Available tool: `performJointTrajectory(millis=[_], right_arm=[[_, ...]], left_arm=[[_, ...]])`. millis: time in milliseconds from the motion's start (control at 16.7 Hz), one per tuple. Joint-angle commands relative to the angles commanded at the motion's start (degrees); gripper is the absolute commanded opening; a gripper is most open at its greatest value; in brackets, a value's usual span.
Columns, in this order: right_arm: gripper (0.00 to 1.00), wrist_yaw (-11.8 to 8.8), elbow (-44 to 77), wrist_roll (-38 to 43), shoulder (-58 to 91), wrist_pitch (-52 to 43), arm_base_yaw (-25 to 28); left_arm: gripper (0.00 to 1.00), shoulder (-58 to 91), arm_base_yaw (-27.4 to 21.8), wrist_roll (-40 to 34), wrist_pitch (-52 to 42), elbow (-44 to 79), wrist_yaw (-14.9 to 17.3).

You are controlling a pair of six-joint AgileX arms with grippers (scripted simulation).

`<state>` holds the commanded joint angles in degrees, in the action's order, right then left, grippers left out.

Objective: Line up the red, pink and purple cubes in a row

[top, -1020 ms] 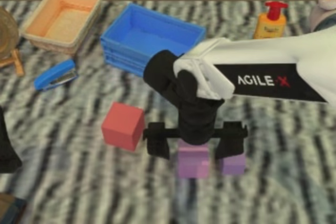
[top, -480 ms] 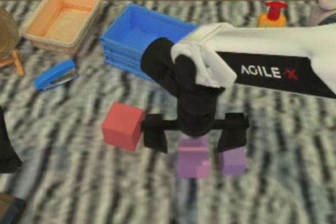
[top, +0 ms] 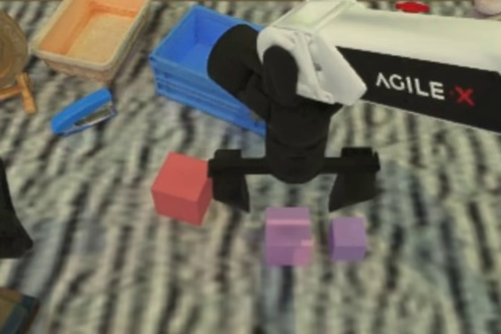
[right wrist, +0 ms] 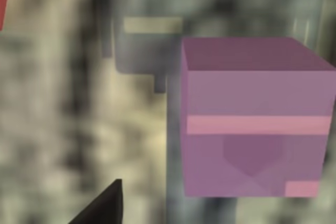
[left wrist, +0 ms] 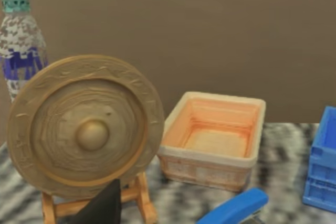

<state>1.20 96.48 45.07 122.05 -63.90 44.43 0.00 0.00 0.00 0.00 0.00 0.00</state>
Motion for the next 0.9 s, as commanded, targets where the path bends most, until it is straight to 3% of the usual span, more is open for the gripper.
performJointTrajectory(millis=[180, 420, 660, 900], right_arm=[[1.00, 0.6, -1.1, -0.8, -1.5, 0.9, -0.7], [1.00, 3.5, -8.3, -5.3, -11.3, 5.8, -4.6], [1.00, 6.5, -20.9, -12.5, -29.1, 13.4, -10.6], [1.00, 8.2, -38.3, -21.1, -51.9, 23.0, -18.4]], left_arm=[[1.00, 1.3, -0.4, -0.1, -0.7, 1.7, 0.0], [1.00, 9.4, -2.9, -0.9, -5.4, 10.7, 0.0], [1.00, 26.1, -7.0, -2.1, -14.3, 24.0, 0.1], [1.00, 48.8, -11.8, -3.6, -26.2, 38.5, 0.4]])
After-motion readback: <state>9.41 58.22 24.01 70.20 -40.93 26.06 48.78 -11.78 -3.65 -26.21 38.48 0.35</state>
